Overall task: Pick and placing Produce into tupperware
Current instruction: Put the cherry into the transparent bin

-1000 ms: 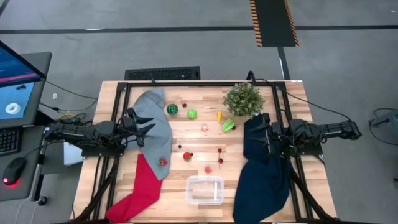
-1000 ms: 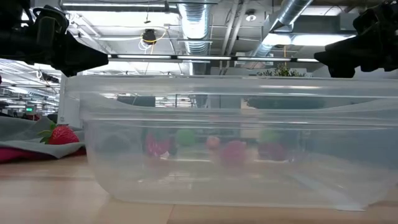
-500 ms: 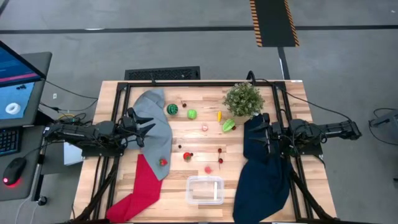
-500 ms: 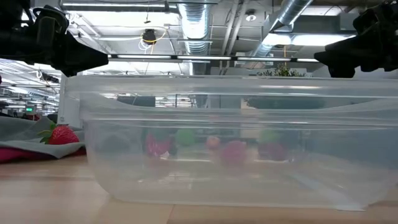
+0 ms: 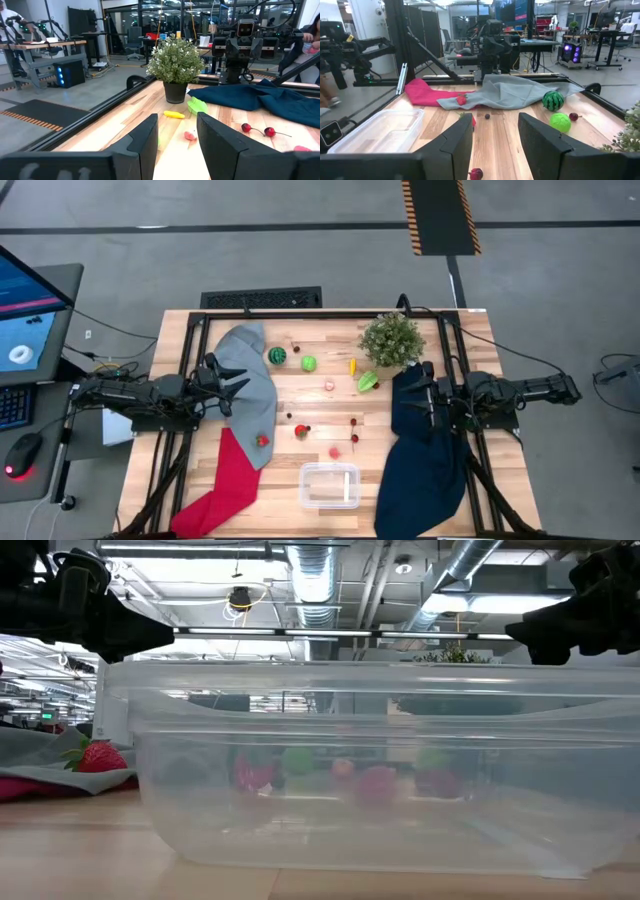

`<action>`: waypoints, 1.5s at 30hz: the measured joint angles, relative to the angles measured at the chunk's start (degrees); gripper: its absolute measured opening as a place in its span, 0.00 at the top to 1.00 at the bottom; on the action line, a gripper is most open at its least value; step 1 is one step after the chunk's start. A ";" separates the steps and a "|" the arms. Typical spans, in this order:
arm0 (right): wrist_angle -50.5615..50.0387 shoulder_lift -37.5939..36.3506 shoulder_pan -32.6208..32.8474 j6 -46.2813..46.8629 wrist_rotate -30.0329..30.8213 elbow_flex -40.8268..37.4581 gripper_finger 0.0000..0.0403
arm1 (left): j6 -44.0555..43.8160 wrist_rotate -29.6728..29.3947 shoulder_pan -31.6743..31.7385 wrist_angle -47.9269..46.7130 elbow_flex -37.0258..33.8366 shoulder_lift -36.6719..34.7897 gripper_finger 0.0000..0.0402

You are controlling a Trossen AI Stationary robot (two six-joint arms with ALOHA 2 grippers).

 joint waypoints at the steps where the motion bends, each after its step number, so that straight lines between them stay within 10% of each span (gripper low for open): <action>1: 0.00 -0.01 0.00 -0.03 0.00 -0.01 0.55 | 0.00 0.00 0.02 0.00 0.00 0.00 0.68; 30: 7.14 2.72 1.71 17.52 5.40 0.00 0.55 | 0.00 0.09 0.02 0.02 0.00 -0.01 0.68; 45: 20.71 27.53 14.47 19.57 10.94 5.67 0.55 | 0.01 0.22 0.01 0.00 0.00 0.00 0.68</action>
